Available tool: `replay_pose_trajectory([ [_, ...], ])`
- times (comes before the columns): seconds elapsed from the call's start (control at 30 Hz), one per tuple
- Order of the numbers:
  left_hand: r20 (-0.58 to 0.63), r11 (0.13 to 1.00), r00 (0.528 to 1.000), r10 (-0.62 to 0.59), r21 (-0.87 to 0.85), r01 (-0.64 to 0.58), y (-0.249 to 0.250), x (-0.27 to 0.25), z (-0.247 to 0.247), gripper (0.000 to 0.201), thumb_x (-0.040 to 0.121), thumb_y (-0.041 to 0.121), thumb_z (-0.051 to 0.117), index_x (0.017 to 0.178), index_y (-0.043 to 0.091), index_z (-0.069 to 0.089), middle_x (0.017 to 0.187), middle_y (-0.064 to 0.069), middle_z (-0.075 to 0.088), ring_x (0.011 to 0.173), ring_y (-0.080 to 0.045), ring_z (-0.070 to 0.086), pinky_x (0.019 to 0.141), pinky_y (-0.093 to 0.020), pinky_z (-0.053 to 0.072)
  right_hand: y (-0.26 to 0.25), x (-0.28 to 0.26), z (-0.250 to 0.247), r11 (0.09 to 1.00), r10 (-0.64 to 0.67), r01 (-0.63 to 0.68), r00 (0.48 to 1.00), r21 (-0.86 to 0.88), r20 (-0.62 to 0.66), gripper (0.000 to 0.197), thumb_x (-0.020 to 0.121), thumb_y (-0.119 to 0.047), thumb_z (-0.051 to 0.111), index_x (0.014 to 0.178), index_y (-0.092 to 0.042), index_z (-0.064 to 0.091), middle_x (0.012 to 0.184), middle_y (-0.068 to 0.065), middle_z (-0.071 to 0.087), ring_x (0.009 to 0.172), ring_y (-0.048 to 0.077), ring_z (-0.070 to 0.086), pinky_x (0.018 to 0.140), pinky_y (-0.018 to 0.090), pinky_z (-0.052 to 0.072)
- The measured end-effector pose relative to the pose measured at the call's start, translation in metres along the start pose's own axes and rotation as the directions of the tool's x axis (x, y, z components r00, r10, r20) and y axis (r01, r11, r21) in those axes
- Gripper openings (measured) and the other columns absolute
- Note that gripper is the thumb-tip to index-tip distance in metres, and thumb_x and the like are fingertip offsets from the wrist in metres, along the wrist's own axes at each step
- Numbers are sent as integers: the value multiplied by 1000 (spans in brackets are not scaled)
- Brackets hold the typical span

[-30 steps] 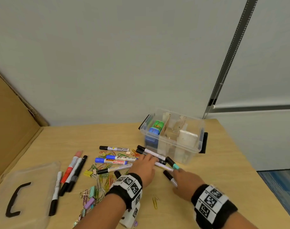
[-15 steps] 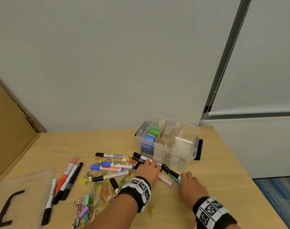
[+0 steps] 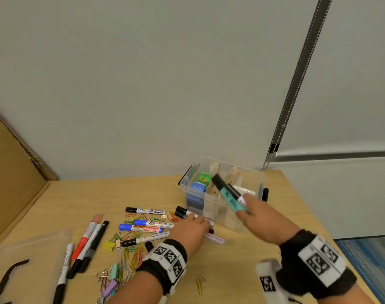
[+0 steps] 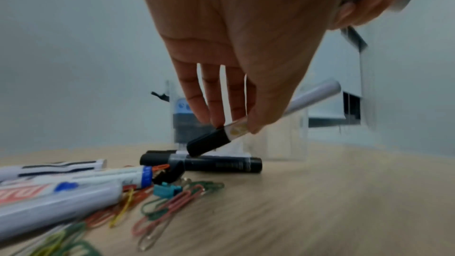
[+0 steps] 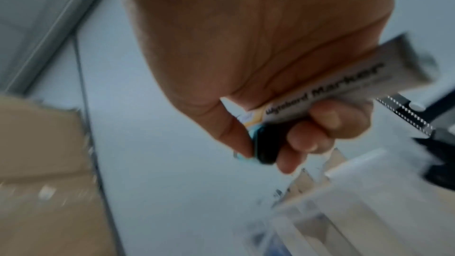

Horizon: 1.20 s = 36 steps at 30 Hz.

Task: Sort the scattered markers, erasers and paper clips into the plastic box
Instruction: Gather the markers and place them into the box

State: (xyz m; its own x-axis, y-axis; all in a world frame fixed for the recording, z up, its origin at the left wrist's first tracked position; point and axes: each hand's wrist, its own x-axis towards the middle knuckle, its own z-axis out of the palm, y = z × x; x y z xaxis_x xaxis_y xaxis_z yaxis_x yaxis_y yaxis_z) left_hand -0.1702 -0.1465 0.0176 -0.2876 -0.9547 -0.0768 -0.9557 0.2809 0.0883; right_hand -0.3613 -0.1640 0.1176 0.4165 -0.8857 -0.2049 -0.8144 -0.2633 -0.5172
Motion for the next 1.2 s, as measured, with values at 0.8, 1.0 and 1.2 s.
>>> replay_pose_trajectory([
  [0.8,-244,894,967,-79,-447,-40,-54,-76,-14,25,92,20,53,112,37,50,117,28,43,92,2,59,82,-17,51,-12,101,-2,935,218,-150,958,323,-187,50,98,-13,39,146,-9,28,153,11,27,138,26,32,109,31,28],
  [1.0,-221,940,974,41,-322,-113,-36,-60,-37,25,92,29,45,116,34,48,124,25,37,81,-4,59,72,-15,51,66,69,27,976,199,-219,859,13,-472,53,96,-22,39,146,-8,25,156,12,18,145,25,14,118,38,17],
  [1.2,-252,974,952,176,-97,-206,-10,4,-78,28,95,26,48,123,24,50,132,11,43,84,-5,58,74,-15,52,87,69,53,946,300,-232,891,226,-340,62,100,-36,22,149,-1,11,158,14,11,146,23,11,120,35,12],
])
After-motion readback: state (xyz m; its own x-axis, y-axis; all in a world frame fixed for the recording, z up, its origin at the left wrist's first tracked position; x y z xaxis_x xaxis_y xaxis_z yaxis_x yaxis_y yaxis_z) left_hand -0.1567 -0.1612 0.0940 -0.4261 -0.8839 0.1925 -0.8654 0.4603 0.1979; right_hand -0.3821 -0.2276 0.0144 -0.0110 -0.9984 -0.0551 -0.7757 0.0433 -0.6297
